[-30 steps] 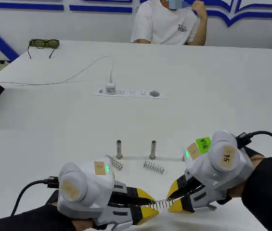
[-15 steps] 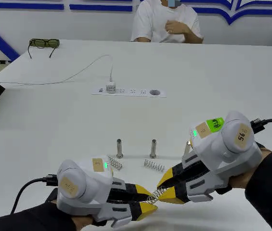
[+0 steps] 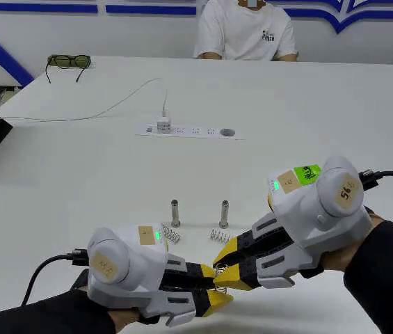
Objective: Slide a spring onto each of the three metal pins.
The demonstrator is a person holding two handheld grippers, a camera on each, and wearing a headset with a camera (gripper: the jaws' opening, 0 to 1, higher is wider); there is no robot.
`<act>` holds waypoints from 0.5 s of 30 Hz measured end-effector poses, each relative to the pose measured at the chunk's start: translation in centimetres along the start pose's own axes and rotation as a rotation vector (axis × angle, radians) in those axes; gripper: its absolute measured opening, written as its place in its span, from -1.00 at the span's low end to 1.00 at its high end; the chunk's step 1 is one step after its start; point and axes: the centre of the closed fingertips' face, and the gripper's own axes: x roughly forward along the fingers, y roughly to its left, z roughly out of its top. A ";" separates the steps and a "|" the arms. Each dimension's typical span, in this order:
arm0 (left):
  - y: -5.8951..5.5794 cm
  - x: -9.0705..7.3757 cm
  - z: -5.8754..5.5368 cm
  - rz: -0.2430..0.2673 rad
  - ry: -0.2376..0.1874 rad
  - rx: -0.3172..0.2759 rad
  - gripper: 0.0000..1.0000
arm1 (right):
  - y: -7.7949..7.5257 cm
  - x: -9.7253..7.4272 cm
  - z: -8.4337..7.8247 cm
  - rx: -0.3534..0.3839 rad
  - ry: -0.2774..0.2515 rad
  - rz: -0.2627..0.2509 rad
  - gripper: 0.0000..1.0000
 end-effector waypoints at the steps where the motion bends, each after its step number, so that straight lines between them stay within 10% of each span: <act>1: 0.0 0.0 0.0 0.001 0.000 0.001 -0.79 | 0.0 0.0 0.0 0.001 -0.001 -0.001 -0.78; 15: 0.2 -0.7 -0.2 0.019 -0.018 -0.001 -0.58 | -1.3 -1.2 -0.6 0.021 0.011 -0.057 -0.77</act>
